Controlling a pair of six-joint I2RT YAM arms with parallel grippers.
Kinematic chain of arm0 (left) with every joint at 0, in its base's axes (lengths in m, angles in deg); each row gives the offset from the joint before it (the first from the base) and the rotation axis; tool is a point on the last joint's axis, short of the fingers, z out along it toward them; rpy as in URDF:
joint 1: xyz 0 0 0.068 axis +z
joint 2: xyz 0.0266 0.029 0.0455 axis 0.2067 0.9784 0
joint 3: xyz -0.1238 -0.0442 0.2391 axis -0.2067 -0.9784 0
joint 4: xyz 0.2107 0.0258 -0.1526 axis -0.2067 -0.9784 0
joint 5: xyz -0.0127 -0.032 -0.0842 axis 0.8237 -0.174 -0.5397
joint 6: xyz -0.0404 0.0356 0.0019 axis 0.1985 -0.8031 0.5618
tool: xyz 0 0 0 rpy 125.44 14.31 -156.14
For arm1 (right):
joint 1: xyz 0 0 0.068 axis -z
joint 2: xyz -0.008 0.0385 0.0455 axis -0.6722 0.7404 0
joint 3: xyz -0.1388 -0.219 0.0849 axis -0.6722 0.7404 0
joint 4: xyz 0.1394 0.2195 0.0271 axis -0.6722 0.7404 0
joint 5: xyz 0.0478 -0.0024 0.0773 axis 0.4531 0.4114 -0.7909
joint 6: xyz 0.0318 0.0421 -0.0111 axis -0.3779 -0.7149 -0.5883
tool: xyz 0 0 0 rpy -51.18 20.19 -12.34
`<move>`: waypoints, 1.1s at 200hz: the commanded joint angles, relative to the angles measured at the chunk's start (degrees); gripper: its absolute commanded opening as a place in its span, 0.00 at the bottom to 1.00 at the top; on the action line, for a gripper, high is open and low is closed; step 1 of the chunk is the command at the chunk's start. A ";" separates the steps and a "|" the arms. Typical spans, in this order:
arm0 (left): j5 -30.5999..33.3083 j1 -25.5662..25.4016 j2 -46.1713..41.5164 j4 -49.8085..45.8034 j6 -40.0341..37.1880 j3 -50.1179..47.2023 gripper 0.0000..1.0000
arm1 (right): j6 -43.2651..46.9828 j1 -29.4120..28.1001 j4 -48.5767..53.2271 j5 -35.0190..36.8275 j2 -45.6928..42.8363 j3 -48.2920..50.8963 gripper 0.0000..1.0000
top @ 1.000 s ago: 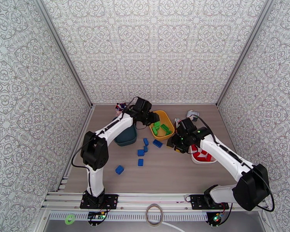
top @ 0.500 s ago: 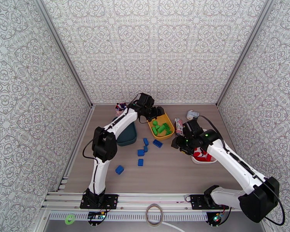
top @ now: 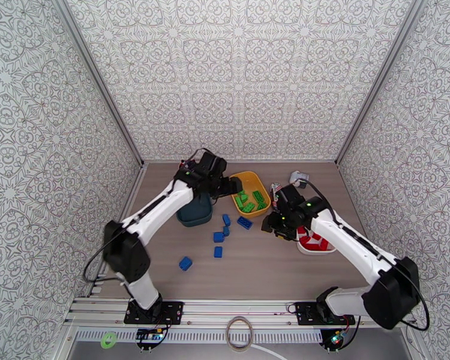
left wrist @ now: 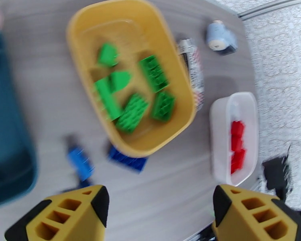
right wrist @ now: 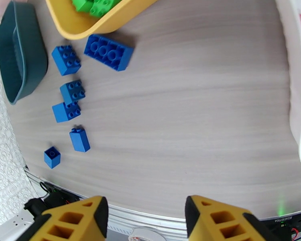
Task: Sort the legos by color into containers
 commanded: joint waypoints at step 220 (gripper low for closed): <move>11.55 0.50 -39.64 -7.99 37.95 -56.35 0.75 | 4.43 -18.13 1.94 -0.25 23.93 -21.90 0.56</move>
